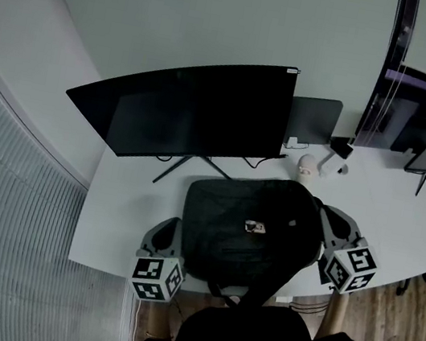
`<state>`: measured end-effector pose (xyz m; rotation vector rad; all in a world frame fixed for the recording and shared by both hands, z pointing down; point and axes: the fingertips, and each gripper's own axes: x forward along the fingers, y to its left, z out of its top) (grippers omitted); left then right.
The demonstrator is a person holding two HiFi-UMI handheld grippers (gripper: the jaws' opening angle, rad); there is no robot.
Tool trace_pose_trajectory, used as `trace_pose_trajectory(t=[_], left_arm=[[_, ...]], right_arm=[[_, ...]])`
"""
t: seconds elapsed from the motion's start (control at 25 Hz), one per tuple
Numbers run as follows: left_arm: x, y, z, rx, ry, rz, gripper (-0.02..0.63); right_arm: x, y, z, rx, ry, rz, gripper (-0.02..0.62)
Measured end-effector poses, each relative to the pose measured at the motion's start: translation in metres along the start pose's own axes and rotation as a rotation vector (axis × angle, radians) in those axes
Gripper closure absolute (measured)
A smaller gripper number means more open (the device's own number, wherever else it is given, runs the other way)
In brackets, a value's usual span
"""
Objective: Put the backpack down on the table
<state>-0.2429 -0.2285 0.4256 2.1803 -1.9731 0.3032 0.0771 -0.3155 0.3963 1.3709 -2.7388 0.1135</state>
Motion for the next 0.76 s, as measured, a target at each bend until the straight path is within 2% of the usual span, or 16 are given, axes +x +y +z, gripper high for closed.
trace_pose_trajectory(t=[0.24,0.76], left_arm=[[0.002,-0.0019,-0.0006,0.009,0.008,-0.002,0.591],[0.0065,-0.0015,-0.0023,0.009,0.01,0.0,0.591]], right_arm=[[-0.0002,-0.0009,-0.0025,-0.043,0.024,-0.012,0.583],[0.001,-0.0075,-0.0049,-0.044,0.021,-0.028,0.583]])
